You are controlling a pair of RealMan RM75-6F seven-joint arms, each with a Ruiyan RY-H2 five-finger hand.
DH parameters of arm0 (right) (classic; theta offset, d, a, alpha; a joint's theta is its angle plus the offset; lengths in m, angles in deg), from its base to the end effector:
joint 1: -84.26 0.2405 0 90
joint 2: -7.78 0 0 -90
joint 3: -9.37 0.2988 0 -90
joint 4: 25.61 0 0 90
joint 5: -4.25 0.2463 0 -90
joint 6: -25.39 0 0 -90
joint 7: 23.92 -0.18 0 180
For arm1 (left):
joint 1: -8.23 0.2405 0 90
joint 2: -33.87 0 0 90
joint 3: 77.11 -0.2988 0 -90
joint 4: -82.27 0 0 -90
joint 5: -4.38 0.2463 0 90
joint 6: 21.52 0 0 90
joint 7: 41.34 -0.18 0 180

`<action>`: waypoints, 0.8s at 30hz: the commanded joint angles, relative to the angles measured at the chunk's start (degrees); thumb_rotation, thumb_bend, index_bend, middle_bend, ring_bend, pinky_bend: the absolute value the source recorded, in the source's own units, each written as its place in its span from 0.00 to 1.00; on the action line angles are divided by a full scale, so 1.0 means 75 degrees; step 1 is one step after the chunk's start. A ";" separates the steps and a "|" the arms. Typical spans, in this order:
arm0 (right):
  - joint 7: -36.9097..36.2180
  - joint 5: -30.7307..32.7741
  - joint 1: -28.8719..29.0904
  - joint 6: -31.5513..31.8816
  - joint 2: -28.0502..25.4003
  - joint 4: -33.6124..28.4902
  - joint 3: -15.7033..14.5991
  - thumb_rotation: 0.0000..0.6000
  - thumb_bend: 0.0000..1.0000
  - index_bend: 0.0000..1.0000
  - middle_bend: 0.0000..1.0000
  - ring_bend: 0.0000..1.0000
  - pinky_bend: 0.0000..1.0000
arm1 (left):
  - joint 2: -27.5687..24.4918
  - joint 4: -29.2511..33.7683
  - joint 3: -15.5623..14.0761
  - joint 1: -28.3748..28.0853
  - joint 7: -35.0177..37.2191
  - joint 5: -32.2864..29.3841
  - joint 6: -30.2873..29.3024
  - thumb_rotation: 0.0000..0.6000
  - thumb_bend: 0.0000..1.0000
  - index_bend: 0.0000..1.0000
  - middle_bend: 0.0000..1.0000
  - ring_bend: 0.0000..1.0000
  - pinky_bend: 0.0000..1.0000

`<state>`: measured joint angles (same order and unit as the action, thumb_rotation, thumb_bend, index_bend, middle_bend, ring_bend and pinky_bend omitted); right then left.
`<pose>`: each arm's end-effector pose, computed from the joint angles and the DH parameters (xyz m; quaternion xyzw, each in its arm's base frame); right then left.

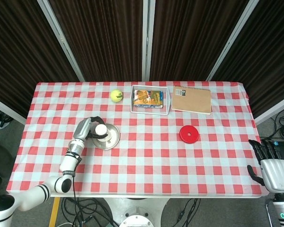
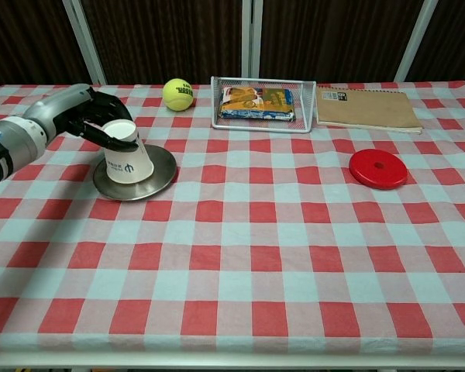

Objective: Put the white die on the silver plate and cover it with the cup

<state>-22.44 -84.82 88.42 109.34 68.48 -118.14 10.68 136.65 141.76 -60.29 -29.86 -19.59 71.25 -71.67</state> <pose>-0.3662 -0.2121 0.1548 0.6311 -0.3678 0.3566 0.5825 -0.2395 0.4467 -0.1058 -0.5268 -0.6114 -0.4744 0.3516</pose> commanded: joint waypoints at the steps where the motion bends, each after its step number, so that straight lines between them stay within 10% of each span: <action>1: -0.0002 -0.0007 -0.0003 0.0014 -0.0007 -0.0001 0.0002 1.00 0.33 0.00 0.11 0.00 0.00 | -0.0182 0.0423 -0.0301 0.0132 -0.0021 0.0330 -0.0102 1.00 0.14 0.51 0.48 0.30 0.22; 13: -0.0088 -0.0045 -0.0057 0.0126 -0.0005 0.0054 -0.0003 1.00 0.33 0.00 0.11 0.00 0.00 | -0.0985 0.1490 -0.0183 0.0524 0.0380 0.0703 -0.0977 1.00 0.14 0.51 0.48 0.30 0.22; 24: -0.0209 -0.0098 -0.0039 0.0106 0.0041 0.0166 -0.0019 1.00 0.33 0.00 0.11 0.00 0.00 | -0.0666 0.0011 0.0223 0.0629 0.0418 -0.0634 -0.0389 1.00 0.14 0.49 0.47 0.29 0.21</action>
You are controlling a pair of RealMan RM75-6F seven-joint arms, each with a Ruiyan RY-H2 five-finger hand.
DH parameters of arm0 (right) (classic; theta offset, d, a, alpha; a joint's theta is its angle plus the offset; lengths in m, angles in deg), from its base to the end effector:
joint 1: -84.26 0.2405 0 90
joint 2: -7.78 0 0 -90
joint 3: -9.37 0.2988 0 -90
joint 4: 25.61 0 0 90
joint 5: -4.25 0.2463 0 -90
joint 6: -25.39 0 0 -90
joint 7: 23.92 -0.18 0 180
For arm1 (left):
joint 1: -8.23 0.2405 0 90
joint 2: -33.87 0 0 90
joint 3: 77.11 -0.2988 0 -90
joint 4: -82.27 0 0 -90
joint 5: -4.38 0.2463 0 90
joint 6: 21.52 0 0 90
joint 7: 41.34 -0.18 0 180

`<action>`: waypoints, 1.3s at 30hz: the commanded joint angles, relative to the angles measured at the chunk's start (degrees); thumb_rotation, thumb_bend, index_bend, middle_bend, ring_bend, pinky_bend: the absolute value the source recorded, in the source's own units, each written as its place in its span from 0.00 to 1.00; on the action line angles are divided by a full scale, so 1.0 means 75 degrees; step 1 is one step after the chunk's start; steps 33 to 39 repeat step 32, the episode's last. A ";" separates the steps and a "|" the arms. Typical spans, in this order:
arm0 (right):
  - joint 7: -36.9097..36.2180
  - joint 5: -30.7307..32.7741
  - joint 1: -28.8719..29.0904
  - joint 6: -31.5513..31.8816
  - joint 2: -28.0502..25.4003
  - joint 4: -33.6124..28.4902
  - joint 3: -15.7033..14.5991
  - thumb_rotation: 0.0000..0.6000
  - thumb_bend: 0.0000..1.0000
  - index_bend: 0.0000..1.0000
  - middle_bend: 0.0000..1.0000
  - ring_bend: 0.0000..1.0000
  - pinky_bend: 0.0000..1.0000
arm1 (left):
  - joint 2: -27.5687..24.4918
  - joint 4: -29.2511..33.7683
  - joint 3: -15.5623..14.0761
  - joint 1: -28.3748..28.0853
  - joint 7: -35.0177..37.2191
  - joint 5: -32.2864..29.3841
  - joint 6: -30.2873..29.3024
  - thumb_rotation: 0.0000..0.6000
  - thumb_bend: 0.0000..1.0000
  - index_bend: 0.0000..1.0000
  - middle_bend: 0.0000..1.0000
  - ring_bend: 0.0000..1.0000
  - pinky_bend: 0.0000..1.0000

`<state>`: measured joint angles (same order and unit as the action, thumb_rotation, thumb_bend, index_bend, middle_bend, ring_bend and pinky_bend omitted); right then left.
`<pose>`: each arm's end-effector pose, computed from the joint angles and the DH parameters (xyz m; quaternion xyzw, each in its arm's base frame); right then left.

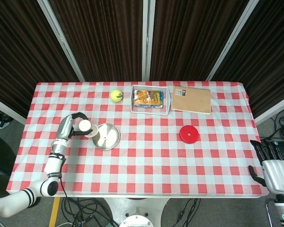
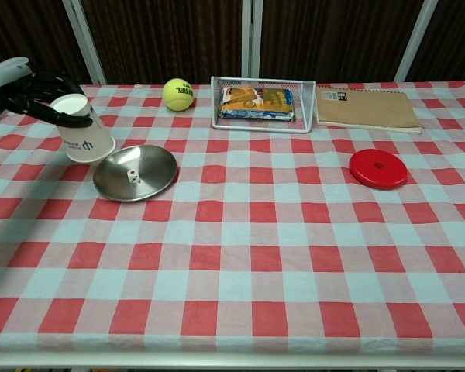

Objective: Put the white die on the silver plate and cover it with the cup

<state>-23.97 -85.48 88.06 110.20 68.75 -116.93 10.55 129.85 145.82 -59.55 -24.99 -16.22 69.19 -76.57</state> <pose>-0.3692 -0.2096 0.1567 0.6286 -0.3671 0.3634 0.5814 -0.2879 0.4434 -0.0428 -0.4610 -0.6126 -0.5069 0.3941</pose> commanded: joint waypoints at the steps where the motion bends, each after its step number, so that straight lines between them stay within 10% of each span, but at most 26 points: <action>1: -0.0004 -0.0019 0.0013 -0.0013 0.0007 0.0007 -0.0004 1.00 0.33 0.00 0.11 0.00 0.00 | 0.0309 -0.0679 0.0126 -0.0040 -0.0067 -0.0419 0.0332 1.00 0.14 0.49 0.46 0.29 0.21; 11: -0.0075 -0.0014 -0.0031 0.0062 -0.0027 0.0040 -0.0001 1.00 0.33 0.00 0.11 0.00 0.00 | 0.0335 -0.0982 -0.0118 -0.0001 -0.0637 -0.0030 0.0024 1.00 0.06 0.13 0.12 0.04 0.12; 26: -0.1154 -0.0009 -0.0133 0.0243 -0.0054 0.0715 0.0035 1.00 0.33 0.00 0.11 0.00 0.00 | -0.2724 0.1840 -0.1407 0.2237 -0.1996 0.1461 -0.2900 1.00 0.06 0.15 0.13 0.04 0.07; 39: -0.1502 -0.0256 -0.0114 0.0306 0.0030 0.0862 -0.0053 1.00 0.33 0.00 0.11 0.00 0.00 | -0.3132 0.2786 -0.2101 0.3341 -0.2340 0.2092 -0.4300 1.00 0.06 0.16 0.14 0.04 0.07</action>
